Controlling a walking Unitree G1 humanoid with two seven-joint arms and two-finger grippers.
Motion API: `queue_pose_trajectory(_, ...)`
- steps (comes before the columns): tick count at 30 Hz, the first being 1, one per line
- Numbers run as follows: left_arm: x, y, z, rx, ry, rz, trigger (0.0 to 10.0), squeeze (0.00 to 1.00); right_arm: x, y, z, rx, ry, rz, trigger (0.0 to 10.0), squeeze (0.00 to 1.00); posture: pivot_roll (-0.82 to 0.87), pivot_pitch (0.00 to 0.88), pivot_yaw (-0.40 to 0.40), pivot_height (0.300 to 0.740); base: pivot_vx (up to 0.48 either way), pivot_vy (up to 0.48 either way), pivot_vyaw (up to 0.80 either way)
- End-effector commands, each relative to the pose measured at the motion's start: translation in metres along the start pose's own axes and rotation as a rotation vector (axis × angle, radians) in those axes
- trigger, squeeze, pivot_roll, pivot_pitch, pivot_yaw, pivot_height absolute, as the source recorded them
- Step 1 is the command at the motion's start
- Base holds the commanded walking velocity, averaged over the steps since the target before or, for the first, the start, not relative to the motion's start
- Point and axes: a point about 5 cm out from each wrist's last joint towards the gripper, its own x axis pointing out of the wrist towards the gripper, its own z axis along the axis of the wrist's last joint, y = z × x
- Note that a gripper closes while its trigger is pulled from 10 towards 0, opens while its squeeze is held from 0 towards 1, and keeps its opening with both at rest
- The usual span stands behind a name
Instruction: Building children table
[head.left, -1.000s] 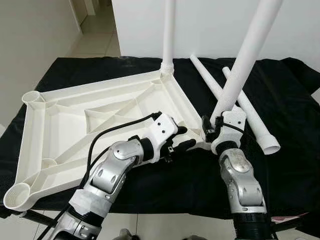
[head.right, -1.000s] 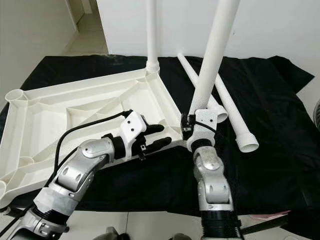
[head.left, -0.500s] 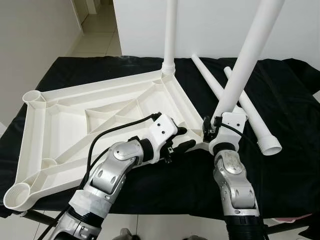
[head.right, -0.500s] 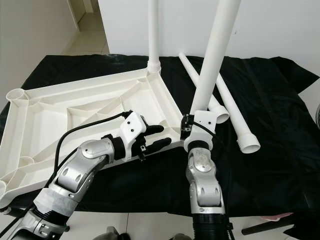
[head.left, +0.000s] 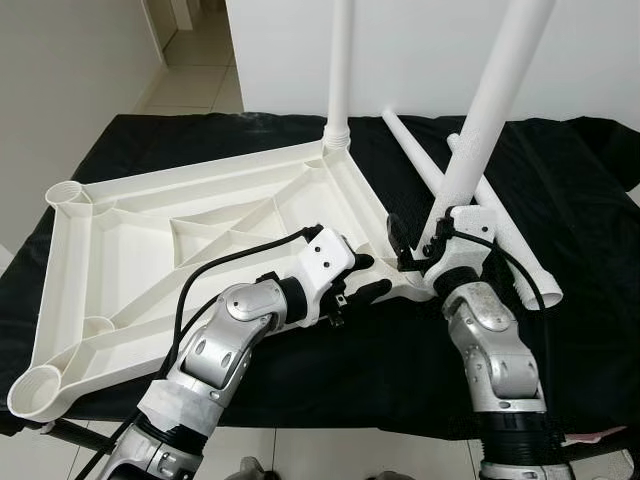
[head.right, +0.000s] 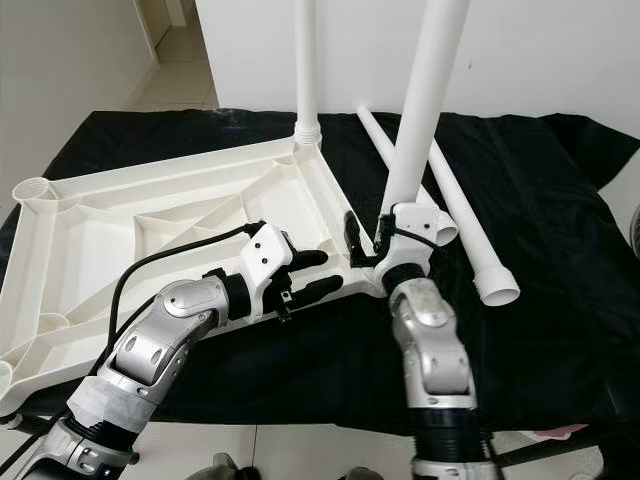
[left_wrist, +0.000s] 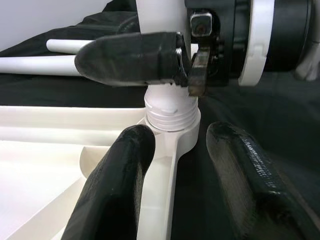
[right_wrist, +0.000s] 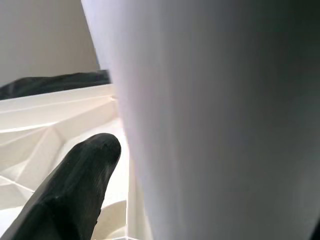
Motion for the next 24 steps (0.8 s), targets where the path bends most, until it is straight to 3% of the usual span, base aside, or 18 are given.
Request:
queue_pose_trajectory(1, -0.001, 0.003, 0.001, 0.009, 0.006, 0.021, 10.0, 0.00, 0.003, 0.001, 0.001, -0.009, 0.003, 0.076, 10.0, 0.00, -0.12, 0.034, 0.059, 0.740, 0.000, 0.000, 0.00)
queue_pose_trajectory(9, -0.002, 0.006, 0.002, 0.014, 0.005, 0.032, 10.0, 0.00, 0.007, -0.012, -0.003, -0.094, 0.029, 0.235, 10.0, 0.00, -0.12, 0.039, 0.064, 0.740, 0.000, 0.000, 0.00)
queue_pose_trajectory(12, -0.002, 0.007, 0.003, 0.016, 0.004, 0.037, 10.0, 0.00, 0.007, -0.018, -0.013, -0.139, 0.074, 0.299, 10.0, 0.00, -0.12, 0.039, 0.063, 0.740, 0.000, 0.000, 0.00)
queue_pose_trajectory(23, -0.003, 0.009, 0.004, 0.022, 0.007, 0.041, 10.0, 0.00, 0.008, -0.027, -0.026, -0.204, 0.128, 0.361, 10.0, 0.00, -0.11, 0.035, 0.064, 0.740, 0.000, 0.000, 0.00)
queue_pose_trajectory(24, -0.003, 0.009, 0.004, 0.022, 0.007, 0.041, 10.0, 0.00, 0.008, -0.027, -0.026, -0.205, 0.127, 0.362, 6.8, 0.00, -0.11, 0.035, 0.064, 0.740, 0.000, 0.000, 0.00)
